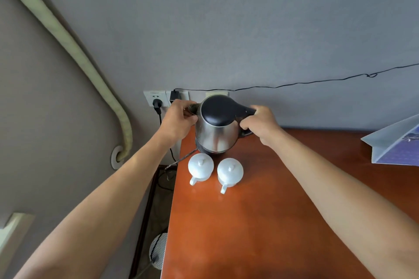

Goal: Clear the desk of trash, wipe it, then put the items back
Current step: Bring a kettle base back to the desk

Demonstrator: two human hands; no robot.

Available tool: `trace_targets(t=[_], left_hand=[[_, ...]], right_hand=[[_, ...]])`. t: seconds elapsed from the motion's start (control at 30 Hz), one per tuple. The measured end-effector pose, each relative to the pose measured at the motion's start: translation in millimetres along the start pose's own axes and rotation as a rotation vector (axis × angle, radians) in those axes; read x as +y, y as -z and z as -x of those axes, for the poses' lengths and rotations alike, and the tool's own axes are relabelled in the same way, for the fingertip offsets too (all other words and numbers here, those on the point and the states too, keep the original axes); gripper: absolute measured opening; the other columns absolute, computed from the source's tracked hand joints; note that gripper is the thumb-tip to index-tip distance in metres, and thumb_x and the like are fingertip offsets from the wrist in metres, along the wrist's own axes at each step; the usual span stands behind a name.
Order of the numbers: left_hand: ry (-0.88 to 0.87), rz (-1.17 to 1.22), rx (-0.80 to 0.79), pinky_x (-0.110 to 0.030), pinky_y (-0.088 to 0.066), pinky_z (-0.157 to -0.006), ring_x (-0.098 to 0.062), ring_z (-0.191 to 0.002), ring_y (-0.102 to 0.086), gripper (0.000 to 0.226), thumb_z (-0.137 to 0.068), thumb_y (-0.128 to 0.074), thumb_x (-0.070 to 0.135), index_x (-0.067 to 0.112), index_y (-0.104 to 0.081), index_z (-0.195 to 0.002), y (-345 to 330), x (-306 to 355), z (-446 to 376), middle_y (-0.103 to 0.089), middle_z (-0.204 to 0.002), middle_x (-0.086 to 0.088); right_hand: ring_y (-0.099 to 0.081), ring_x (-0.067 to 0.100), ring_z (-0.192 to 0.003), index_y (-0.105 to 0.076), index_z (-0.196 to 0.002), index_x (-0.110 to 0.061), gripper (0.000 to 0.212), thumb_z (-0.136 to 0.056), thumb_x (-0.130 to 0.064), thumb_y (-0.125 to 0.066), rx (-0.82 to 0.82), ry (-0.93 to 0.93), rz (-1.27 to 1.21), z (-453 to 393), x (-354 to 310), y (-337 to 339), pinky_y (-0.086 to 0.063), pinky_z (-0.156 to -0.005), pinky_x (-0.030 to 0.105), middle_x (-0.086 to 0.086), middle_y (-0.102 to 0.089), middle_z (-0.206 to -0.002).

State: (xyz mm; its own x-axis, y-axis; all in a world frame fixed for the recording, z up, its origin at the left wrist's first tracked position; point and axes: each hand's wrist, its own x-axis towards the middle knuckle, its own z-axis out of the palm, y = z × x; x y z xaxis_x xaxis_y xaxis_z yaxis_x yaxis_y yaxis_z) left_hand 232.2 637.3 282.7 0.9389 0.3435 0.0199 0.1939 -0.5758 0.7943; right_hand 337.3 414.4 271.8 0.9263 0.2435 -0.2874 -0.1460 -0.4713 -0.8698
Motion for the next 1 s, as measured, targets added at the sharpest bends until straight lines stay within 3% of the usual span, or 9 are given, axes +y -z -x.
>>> trace_targets(t=[0.17,0.3,0.77,0.87,1.0], left_hand=[[0.086,0.009,0.004,-0.025,-0.055,-0.083,-0.011,-0.089,-0.067,0.035,-0.093,-0.063,-0.006,0.014,-0.075,-0.118,-20.3,-28.5,-20.2,-0.072,-0.095,0.006],[0.132,0.004,-0.002,-0.025,-0.055,-0.083,-0.01,-0.091,-0.067,0.034,-0.092,-0.063,-0.007,0.016,-0.076,-0.114,-32.9,-47.5,-33.5,-0.073,-0.094,0.006],[0.19,-0.048,-0.019,-0.028,-0.055,-0.085,-0.014,-0.091,-0.066,0.027,-0.095,-0.06,-0.005,0.012,-0.073,-0.111,-57.2,-58.5,-62.7,-0.069,-0.095,0.003],[0.198,-0.077,-0.025,-0.026,-0.052,-0.079,-0.006,-0.087,-0.063,0.028,-0.096,-0.059,-0.006,0.014,-0.073,-0.11,-55.9,-62.8,-56.4,-0.068,-0.093,0.005],[0.198,-0.131,-0.041,-0.015,-0.043,-0.066,-0.015,-0.088,-0.065,0.027,-0.096,-0.06,-0.004,0.018,-0.07,-0.106,-58.4,-66.0,-43.3,-0.067,-0.092,0.005]], right_hand=[[-0.062,0.027,-0.068,-0.067,-0.071,-0.011,0.02,-0.053,-0.003,-0.067,-0.052,-0.026,0.062,-39.7,17.0,-21.2,-0.05,-0.058,0.033,0.009,-0.068,-0.071],[-0.057,0.024,-0.063,-0.062,-0.068,-0.013,0.024,-0.066,0.01,-0.067,-0.086,-0.037,0.114,-60.7,29.1,-32.6,-0.043,-0.052,0.023,0.007,-0.063,-0.068],[-0.054,0.026,-0.066,-0.065,-0.083,0.0,0.019,-0.066,0.009,-0.065,-0.064,-0.065,0.117,-94.8,57.4,-39.3,-0.041,-0.059,0.029,0.012,-0.062,-0.071],[-0.059,0.027,-0.068,-0.066,-0.078,-0.006,0.016,-0.069,0.006,-0.069,-0.056,-0.008,0.154,-86.9,60.4,-45.3,-0.046,-0.058,0.029,0.012,-0.068,-0.074],[-0.058,0.029,-0.069,-0.063,-0.074,-0.008,0.015,-0.068,0.003,-0.071,-0.057,0.057,0.218,-82.9,69.0,-46.6,-0.041,-0.058,0.029,0.008,-0.064,-0.069]])
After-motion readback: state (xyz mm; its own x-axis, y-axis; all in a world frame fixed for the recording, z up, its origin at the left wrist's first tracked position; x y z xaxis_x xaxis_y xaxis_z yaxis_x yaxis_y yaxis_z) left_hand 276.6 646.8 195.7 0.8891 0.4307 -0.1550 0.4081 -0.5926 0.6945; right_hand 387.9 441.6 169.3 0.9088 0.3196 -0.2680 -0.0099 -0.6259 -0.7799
